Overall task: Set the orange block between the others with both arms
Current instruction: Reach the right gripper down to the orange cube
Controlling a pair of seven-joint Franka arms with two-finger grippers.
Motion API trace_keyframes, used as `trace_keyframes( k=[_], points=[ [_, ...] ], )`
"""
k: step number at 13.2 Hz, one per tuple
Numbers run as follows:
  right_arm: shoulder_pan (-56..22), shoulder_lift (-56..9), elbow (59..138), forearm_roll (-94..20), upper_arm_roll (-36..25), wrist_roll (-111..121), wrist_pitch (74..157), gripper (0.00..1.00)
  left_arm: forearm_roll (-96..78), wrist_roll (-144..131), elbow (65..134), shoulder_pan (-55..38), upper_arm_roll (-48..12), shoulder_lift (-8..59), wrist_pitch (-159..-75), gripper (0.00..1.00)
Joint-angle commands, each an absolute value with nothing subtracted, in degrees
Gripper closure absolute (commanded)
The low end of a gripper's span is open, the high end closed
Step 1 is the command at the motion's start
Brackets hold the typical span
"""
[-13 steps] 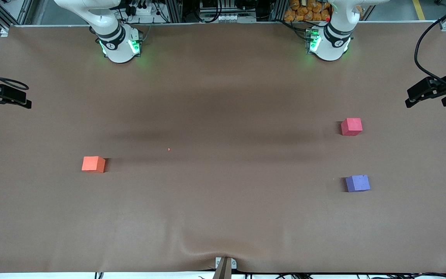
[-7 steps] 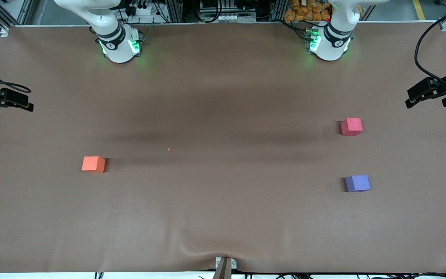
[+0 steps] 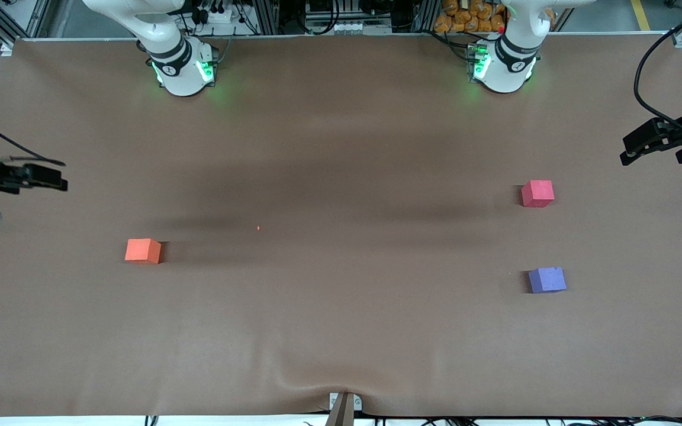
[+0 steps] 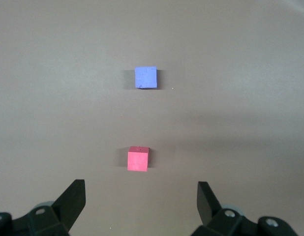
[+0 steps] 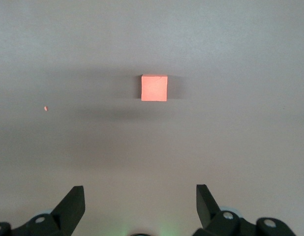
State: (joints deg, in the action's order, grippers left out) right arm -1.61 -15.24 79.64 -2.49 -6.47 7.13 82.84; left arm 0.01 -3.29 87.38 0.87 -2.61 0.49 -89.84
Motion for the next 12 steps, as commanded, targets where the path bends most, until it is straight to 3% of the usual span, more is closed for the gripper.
trace_keyframes(
  k=[1, 12],
  points=[
    [-1.1, -19.6, 80.8, -1.9, -6.2, 6.8, 86.4, 0.00, -0.8, -0.5, 87.2, 1.5, -2.6, 1.2, -90.2, 0.00],
    [-1.3, -35.2, 86.0, -2.2, -6.1, 7.0, 104.8, 0.00, -0.8, -0.8, 86.8, 3.7, -2.2, 1.1, -91.0, 0.00]
  ],
)
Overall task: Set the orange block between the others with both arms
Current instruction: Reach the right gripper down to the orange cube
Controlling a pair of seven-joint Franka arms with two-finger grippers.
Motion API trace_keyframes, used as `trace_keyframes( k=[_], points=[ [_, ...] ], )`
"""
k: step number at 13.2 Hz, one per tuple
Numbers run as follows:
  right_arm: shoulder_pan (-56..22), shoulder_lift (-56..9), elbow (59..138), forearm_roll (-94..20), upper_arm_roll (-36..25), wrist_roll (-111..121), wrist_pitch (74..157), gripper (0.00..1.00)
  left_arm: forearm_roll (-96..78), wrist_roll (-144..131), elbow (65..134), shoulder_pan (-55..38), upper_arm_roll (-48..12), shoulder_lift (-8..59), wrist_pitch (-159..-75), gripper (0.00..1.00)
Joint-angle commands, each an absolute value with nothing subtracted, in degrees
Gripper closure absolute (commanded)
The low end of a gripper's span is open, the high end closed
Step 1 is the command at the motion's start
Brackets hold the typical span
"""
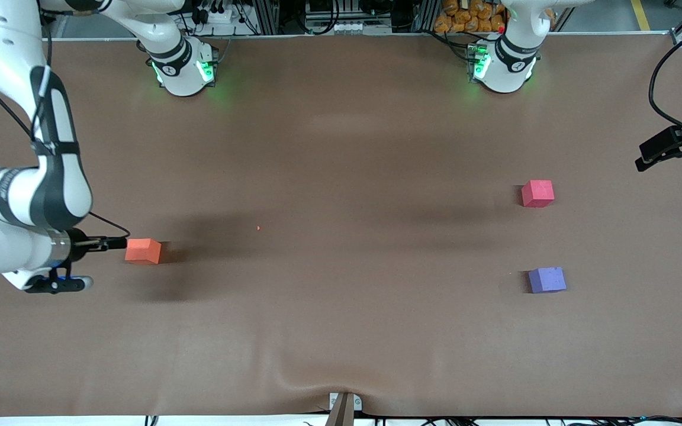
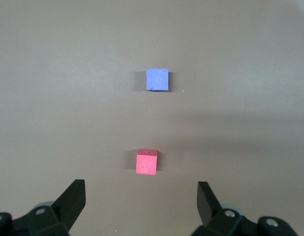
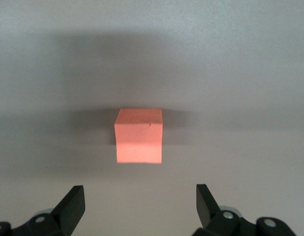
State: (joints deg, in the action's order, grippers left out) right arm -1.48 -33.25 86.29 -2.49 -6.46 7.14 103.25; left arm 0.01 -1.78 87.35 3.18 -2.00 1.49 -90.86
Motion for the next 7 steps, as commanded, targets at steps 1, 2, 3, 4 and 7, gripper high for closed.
trace_keyframes(
  k=[1, 2, 3, 4, 7],
  points=[
    [-1.3, -36.4, 86.0, -2.2, -6.1, 7.0, 105.3, 0.00, -0.8, -0.7, 86.9, 3.7, -2.2, 1.0, -90.7, 0.00],
    [-1.4, -37.1, 86.0, -2.2, -6.1, 7.0, 105.3, 0.00, -0.7, -0.6, 86.9, 3.7, -2.2, 1.0, -90.5, 0.00],
    [-1.4, -37.7, 86.0, -2.2, -6.1, 7.0, 105.6, 0.00, -0.7, -0.5, 87.0, 3.8, -2.2, 1.0, -90.4, 0.00],
    [-1.6, -38.5, 86.0, -2.3, -6.0, 7.0, 106.2, 0.00, -0.7, -0.3, 87.2, 4.0, -2.2, 1.0, -90.1, 0.00],
    [-1.6, -40.1, 86.0, -2.5, -5.7, 7.0, 106.6, 0.00, -0.6, -0.4, 87.2, 3.8, -2.3, 1.3, -90.2, 0.00]
  ],
)
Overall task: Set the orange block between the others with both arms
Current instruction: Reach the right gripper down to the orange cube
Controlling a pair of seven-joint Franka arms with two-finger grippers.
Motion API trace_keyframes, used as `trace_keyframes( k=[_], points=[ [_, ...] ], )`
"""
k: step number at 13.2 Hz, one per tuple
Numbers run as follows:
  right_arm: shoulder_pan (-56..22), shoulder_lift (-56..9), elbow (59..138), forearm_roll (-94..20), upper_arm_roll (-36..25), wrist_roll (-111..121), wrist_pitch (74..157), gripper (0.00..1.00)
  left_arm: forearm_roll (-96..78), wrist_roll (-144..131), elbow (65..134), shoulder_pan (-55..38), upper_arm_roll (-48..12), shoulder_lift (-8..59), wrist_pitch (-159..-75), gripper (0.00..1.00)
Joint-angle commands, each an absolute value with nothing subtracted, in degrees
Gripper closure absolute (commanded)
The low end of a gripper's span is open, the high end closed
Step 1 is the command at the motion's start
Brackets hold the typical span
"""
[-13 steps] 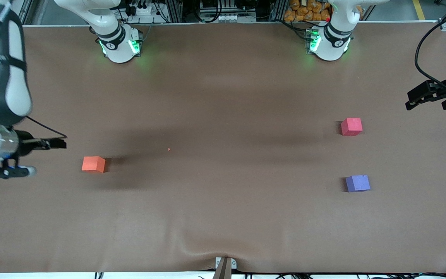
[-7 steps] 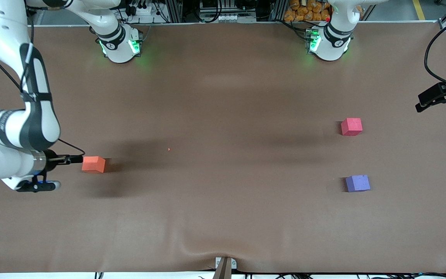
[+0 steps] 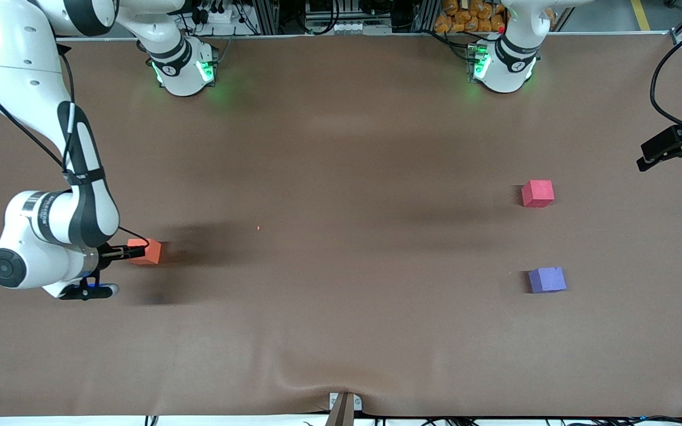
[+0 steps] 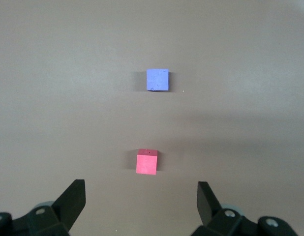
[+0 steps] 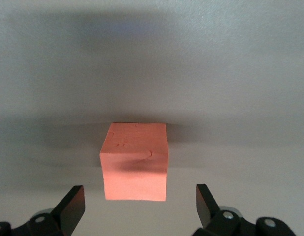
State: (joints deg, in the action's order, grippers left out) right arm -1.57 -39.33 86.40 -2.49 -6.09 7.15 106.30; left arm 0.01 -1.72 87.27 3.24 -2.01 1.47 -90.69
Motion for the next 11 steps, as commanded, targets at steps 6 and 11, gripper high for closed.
trace_keyframes(
  k=[6, 11],
  points=[
    [-1.7, -41.1, 89.2, -3.4, -5.5, 7.0, 111.7, 0.00, -0.8, -1.0, 87.0, 3.5, -2.3, 1.9, -90.8, 0.00],
    [-1.8, -41.6, 89.2, -3.4, -5.3, 7.0, 111.6, 0.29, -0.5, -1.2, 87.1, 3.4, -2.4, 3.8, -90.9, 0.00]
  ],
)
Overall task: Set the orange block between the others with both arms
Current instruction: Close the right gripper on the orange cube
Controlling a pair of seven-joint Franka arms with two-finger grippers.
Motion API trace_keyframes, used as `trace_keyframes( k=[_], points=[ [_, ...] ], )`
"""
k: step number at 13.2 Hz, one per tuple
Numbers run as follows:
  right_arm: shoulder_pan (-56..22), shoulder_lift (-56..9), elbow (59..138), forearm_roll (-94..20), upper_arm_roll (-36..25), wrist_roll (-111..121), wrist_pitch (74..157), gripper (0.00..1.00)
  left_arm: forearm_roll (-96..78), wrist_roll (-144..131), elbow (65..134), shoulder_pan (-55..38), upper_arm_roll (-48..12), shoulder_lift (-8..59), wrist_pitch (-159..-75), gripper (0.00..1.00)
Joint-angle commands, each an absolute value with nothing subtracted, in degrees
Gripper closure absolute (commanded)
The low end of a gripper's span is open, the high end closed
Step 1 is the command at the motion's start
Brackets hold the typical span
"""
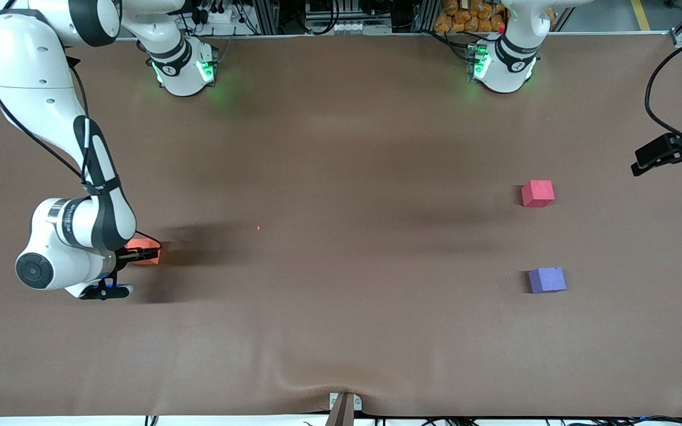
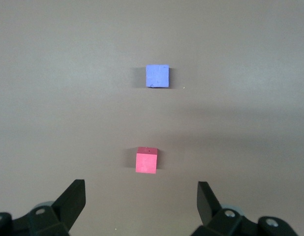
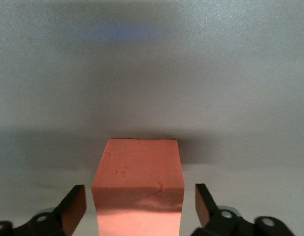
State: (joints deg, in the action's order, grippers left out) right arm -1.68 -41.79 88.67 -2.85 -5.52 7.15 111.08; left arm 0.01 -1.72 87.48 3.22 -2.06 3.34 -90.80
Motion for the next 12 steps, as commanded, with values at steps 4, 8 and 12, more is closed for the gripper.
trace_keyframes(
  k=[4, 8, 12],
  points=[
    [-1.8, -41.5, 88.5, -3.6, -5.2, 9.0, 111.4, 0.61, -0.8, -1.0, 87.2, 3.2, -2.6, 4.1, -90.9, 0.00],
    [-2.0, -40.3, 82.2, -3.8, -1.6, 8.2, 109.2, 0.60, -0.5, -1.1, 87.2, 3.4, -2.7, 3.7, -90.4, 0.00],
    [-7.7, -37.6, 80.4, -6.3, 1.6, -0.6, 108.5, 0.60, -0.4, -1.2, 87.1, 3.5, -2.7, 3.4, -90.4, 0.00]
  ],
)
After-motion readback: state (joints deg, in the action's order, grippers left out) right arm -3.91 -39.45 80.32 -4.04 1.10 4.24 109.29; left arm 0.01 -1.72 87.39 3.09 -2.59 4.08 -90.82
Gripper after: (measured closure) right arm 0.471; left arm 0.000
